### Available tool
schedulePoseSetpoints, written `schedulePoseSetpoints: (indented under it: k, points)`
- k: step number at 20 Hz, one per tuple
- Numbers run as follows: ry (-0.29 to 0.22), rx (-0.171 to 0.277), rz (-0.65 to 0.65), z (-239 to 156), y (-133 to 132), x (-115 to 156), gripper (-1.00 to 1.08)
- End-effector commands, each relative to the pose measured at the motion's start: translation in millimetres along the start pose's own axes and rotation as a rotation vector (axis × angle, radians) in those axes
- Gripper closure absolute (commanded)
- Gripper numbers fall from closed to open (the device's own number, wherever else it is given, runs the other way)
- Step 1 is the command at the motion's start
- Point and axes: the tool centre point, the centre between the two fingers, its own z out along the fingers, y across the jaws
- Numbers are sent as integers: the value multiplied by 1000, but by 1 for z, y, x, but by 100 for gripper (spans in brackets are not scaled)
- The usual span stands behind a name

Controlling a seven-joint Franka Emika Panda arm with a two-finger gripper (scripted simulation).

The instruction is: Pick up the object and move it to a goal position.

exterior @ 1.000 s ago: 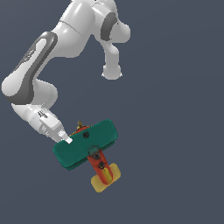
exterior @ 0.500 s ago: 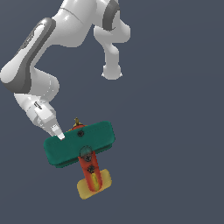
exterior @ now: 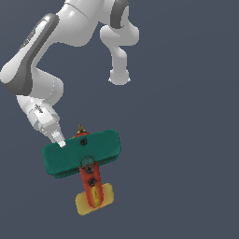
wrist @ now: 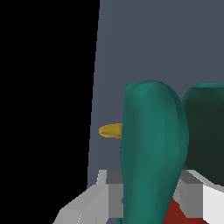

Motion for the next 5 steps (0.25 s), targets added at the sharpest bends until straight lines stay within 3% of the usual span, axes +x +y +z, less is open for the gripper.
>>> schedulePoseSetpoints:
  k: [1, 5]
  points:
    - [2, 6, -5, 0, -5, 1, 108]
    - [-4, 6, -5, 1, -4, 1, 108]
